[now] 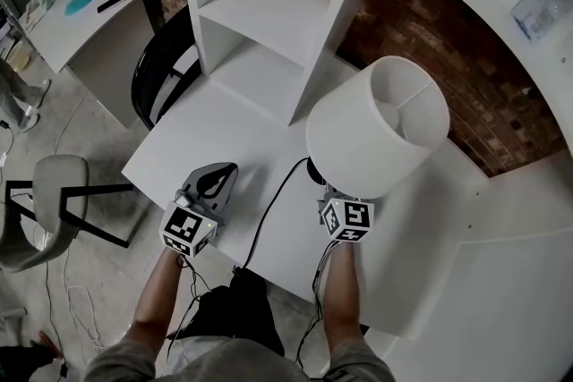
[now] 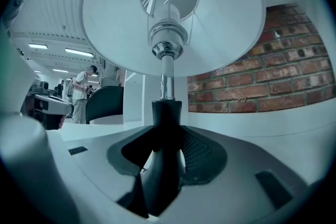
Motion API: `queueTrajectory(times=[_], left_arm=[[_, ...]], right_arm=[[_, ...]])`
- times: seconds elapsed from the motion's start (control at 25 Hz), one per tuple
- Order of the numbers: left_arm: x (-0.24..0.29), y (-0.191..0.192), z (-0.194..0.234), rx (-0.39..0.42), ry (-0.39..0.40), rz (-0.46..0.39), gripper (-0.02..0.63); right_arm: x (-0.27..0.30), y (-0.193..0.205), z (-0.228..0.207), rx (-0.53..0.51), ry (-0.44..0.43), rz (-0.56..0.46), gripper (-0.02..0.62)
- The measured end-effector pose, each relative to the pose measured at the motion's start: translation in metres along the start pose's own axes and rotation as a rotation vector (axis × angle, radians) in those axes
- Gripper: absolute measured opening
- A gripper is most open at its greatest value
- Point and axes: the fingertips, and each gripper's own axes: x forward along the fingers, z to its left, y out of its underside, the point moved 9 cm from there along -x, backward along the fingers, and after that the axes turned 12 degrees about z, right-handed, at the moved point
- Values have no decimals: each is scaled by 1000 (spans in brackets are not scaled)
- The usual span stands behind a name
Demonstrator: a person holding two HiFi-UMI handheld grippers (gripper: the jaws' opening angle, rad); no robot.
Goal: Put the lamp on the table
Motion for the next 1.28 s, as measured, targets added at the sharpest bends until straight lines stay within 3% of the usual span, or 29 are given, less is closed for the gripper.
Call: queueTrajectory(times=[0.88,1.08,1.28], left_arm=[[-5,7,-2,-5,6,4,3],[-10,6,-1,-11,2,5,3],[-15,3,-2,-5,-1,16,3]], right_arm=[[1,2,1,21,12,7,178],[-1,5,1,32,7,33,287],[-5,7,4,18,12,51,295]])
